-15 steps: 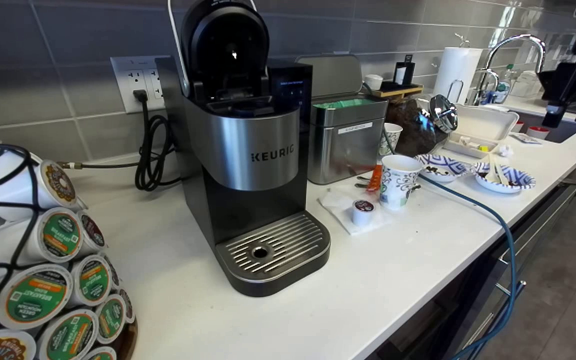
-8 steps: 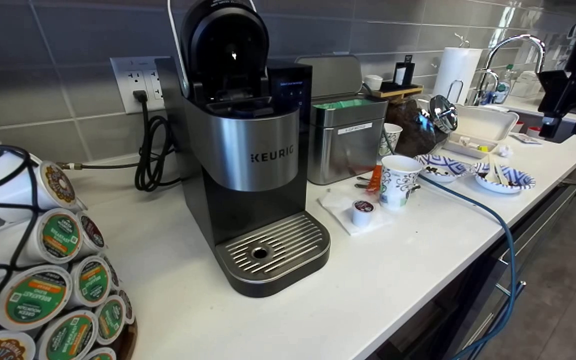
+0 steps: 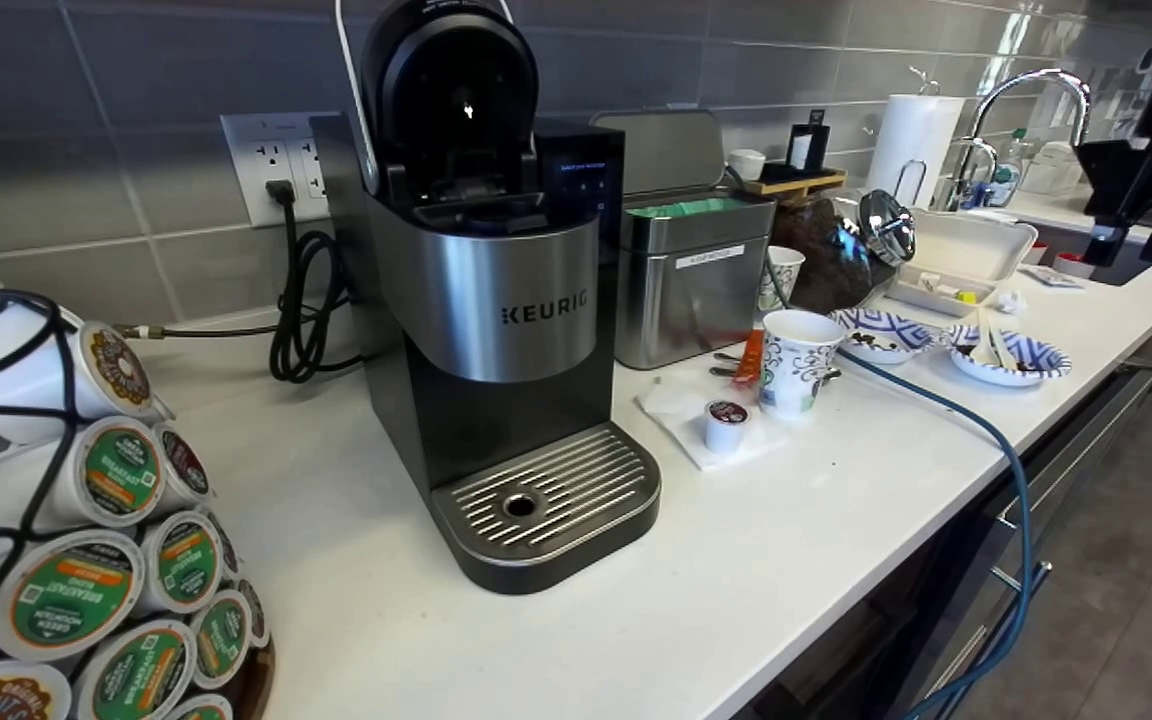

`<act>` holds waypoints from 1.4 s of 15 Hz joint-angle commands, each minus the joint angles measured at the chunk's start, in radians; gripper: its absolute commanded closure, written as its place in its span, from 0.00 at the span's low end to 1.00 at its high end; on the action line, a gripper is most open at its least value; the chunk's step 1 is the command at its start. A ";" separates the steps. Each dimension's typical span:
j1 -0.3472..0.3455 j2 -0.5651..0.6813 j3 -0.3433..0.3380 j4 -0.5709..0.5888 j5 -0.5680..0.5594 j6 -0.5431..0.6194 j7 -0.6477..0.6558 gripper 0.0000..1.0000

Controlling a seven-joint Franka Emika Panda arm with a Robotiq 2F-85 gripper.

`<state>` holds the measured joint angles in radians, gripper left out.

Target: Move the contents in one bowl to the next bowl using a spoon

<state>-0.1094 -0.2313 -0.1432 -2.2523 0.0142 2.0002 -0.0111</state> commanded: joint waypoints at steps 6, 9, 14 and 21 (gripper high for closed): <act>0.262 0.005 -0.587 0.020 0.103 0.105 -0.669 0.00; 0.360 0.103 -0.804 0.122 0.338 0.028 -0.900 0.00; 0.228 0.090 -0.683 0.097 0.332 0.049 -0.898 0.00; 0.275 0.284 -0.846 0.250 0.705 -0.187 -1.278 0.00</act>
<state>0.1529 -0.0733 -0.8979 -2.1000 0.5379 1.9756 -1.0918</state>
